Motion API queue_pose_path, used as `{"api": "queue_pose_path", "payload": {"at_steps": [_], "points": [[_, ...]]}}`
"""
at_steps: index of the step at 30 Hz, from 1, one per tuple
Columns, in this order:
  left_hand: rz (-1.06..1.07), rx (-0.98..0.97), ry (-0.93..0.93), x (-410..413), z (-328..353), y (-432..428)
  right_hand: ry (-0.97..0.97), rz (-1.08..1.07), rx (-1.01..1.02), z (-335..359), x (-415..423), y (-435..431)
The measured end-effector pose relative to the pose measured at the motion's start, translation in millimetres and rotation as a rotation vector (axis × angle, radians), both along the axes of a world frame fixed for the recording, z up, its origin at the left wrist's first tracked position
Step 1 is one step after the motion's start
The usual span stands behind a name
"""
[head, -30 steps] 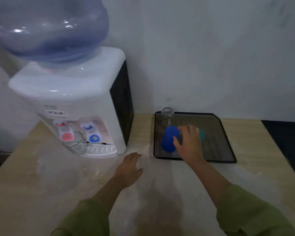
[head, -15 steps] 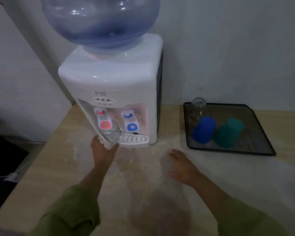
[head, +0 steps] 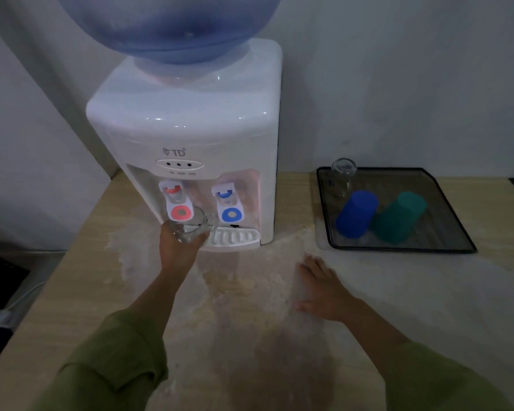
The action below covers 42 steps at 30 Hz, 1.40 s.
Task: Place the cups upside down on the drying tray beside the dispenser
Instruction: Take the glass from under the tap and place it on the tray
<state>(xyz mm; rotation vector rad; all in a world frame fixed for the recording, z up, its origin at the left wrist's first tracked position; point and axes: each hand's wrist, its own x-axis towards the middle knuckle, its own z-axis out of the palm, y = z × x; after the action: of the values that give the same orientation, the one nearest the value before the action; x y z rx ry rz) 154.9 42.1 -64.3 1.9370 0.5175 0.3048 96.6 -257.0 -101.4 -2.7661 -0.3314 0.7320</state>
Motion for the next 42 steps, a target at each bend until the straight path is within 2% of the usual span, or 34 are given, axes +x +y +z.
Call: {"api": "queue_pose_path", "payload": {"at_steps": [5,9,14,17,20,27,29,32,34,36,39,42], "points": [[-0.006,-0.041,-0.023,-22.4,-8.9,-9.2,0.008,-0.018,0.036,5.0,-1.1,-0.2],[-0.028,-0.100,0.001,-45.1,-15.1,-25.1,0.034,-0.087,0.157,11.3,-5.4,-4.8],[-0.211,-0.232,0.066,-59.4,-6.4,-60.1,-0.061,-0.290,0.432,34.8,-6.4,-6.1],[-0.342,-0.306,0.092,-57.7,5.5,-86.7,-0.067,-0.446,0.709,55.8,-5.1,-8.8],[-0.474,-0.354,0.097,-53.5,19.7,-113.7,-0.098,-0.459,0.874,80.5,-1.8,-12.6],[-0.617,-0.400,0.074,-44.0,50.8,-156.9,-0.270,-0.466,0.938,121.9,0.3,-31.8],[-0.736,-0.341,0.024,-45.4,55.9,-162.7,-0.319,-0.514,0.920,130.1,1.1,-36.5],[-0.858,-0.037,-0.064,-44.8,59.6,-167.8,-0.345,-0.562,0.895,143.1,5.1,-43.2],[-0.874,0.192,-0.236,-41.5,60.0,-174.1,-0.345,-0.630,0.949,151.9,8.7,-47.0],[-0.831,0.340,-0.401,-35.8,62.0,-183.9,-0.317,-0.737,1.050,158.5,14.7,-49.9],[-0.698,0.402,-0.482,-24.9,69.5,-199.7,-0.260,-0.847,1.142,165.7,25.4,-56.8],[-0.704,0.448,-0.525,-7.4,79.7,-211.7,-0.209,-0.892,1.206,171.7,38.3,-72.7]]}}
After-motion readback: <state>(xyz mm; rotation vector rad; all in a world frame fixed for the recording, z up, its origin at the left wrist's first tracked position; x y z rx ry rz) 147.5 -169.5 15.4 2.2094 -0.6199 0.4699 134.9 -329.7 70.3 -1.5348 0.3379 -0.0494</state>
